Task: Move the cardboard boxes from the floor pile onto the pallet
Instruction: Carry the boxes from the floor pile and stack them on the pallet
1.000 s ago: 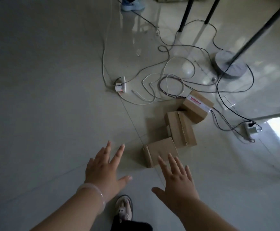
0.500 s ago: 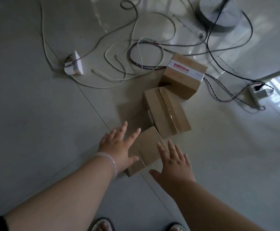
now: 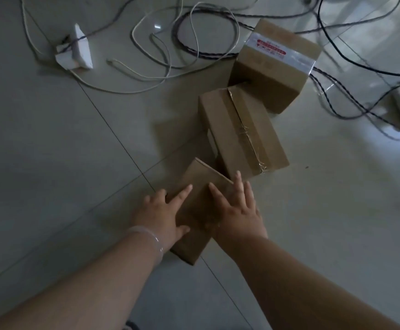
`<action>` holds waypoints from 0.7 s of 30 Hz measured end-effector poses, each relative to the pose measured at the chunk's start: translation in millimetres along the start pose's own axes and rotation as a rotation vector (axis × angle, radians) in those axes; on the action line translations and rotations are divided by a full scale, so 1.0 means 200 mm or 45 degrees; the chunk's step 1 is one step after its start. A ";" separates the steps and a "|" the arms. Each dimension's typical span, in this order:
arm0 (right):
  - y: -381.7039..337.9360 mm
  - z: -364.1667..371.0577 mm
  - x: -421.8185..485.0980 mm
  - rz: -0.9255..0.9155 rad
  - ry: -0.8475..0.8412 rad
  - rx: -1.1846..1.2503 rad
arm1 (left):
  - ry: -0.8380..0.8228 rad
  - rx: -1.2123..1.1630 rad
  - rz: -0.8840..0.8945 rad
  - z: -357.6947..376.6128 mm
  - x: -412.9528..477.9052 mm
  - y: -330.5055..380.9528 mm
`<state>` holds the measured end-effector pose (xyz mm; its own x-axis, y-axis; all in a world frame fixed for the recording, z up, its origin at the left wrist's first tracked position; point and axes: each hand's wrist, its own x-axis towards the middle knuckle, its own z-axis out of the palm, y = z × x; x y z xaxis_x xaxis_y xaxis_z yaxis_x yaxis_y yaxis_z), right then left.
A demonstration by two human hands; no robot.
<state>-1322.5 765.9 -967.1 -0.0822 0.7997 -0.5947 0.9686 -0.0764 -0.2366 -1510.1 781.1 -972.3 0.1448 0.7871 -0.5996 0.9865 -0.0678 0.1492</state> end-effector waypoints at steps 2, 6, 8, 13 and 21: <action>-0.01 0.02 -0.02 0.057 0.041 0.079 | -0.028 -0.082 0.005 0.01 0.00 0.00; -0.03 0.09 -0.07 0.242 -0.148 0.569 | -0.187 -0.300 0.051 -0.01 0.05 -0.02; -0.05 0.12 -0.06 0.198 -0.195 0.717 | -0.223 -0.400 0.089 -0.03 0.07 -0.02; -0.09 -0.05 -0.02 0.118 -0.170 0.737 | -0.132 -0.480 0.093 -0.19 0.04 -0.04; -0.38 -0.75 -0.30 -0.065 -0.159 0.639 | 0.072 -0.516 0.006 -0.84 -0.40 -0.07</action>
<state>-1356.2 813.7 -798.5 -0.1837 0.7351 -0.6526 0.7335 -0.3395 -0.5889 -1547.5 821.6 -794.9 0.1341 0.8205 -0.5557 0.8739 0.1665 0.4566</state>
